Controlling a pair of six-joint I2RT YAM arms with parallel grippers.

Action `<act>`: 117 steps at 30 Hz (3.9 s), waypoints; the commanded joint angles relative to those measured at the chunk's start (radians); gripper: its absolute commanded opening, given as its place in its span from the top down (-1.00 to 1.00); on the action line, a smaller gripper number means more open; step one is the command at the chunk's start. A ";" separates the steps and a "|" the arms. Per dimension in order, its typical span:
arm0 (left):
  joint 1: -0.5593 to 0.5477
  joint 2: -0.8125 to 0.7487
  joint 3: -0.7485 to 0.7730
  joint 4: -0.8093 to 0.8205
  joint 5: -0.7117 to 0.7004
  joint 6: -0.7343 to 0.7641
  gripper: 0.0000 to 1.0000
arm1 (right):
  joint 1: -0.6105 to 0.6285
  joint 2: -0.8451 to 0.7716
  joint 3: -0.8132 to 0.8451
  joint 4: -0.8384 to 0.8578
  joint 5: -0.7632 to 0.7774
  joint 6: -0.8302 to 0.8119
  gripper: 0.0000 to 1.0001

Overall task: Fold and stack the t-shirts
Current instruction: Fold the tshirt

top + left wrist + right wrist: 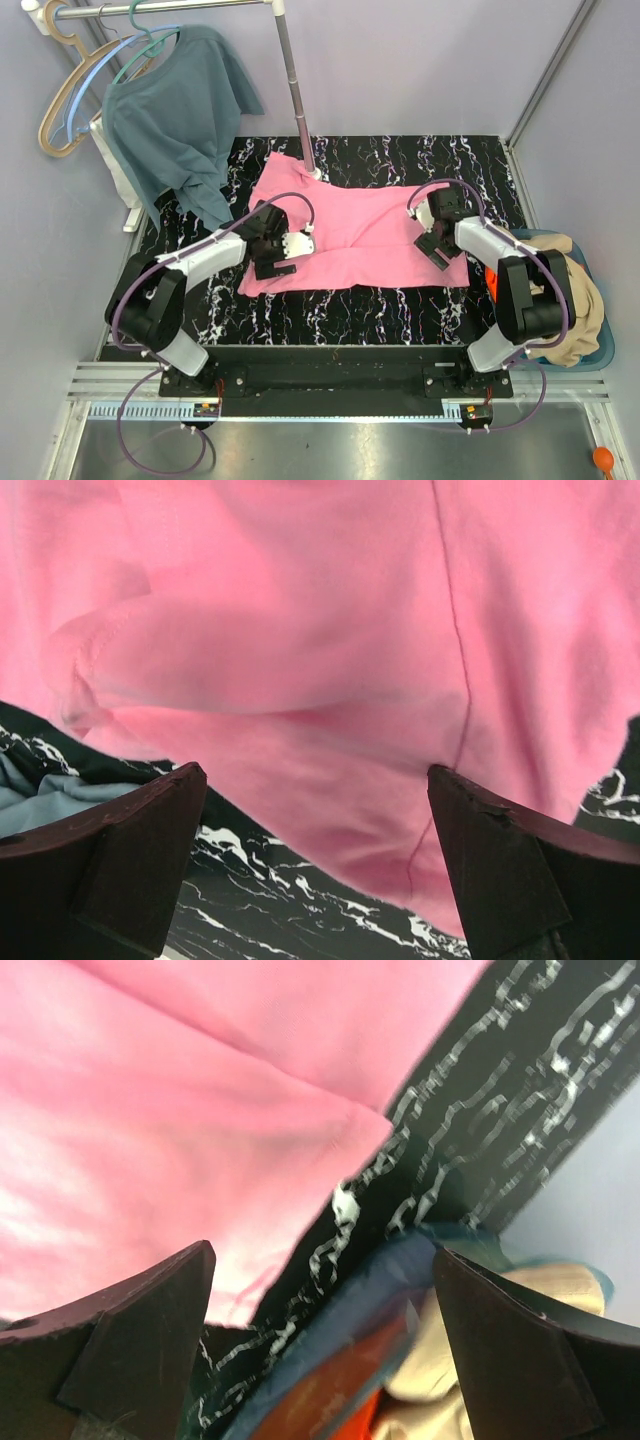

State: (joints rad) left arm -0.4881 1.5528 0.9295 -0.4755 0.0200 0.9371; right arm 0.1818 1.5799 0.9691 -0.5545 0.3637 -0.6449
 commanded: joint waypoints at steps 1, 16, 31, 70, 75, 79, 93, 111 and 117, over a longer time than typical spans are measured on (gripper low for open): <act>0.002 0.036 0.037 0.072 0.020 -0.021 -0.98 | -0.002 0.052 0.028 0.047 -0.046 0.016 -1.00; 0.002 -0.008 -0.126 0.118 -0.060 0.022 -0.98 | 0.001 0.097 -0.133 0.139 -0.108 0.008 -0.99; 0.002 -0.071 -0.239 0.130 -0.103 0.043 -0.98 | 0.108 0.000 -0.202 0.088 -0.106 0.014 -0.99; -0.099 -0.474 -0.497 -0.072 -0.172 -0.040 -0.98 | 0.222 -0.310 -0.294 -0.160 -0.120 0.067 -0.99; -0.104 -0.479 -0.497 -0.074 -0.175 -0.044 -0.98 | 0.225 -0.296 -0.288 -0.166 -0.123 0.073 -0.99; -0.107 -0.477 -0.497 -0.075 -0.173 -0.043 -0.98 | 0.228 -0.304 -0.287 -0.167 -0.123 0.076 -0.99; -0.113 -0.481 -0.529 -0.071 -0.178 -0.044 -0.98 | 0.231 -0.288 -0.303 -0.176 -0.141 0.067 -0.99; -0.127 -0.511 -0.534 -0.136 -0.216 -0.012 -0.98 | 0.249 -0.287 -0.316 -0.226 -0.246 0.001 -0.99; -0.132 -0.550 -0.535 -0.166 -0.219 -0.008 -0.98 | 0.263 -0.305 -0.308 -0.260 -0.259 -0.009 -0.99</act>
State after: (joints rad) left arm -0.6151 1.0138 0.4362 -0.4889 -0.2073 0.9306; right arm 0.4236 1.3102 0.6567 -0.7670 0.1390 -0.6334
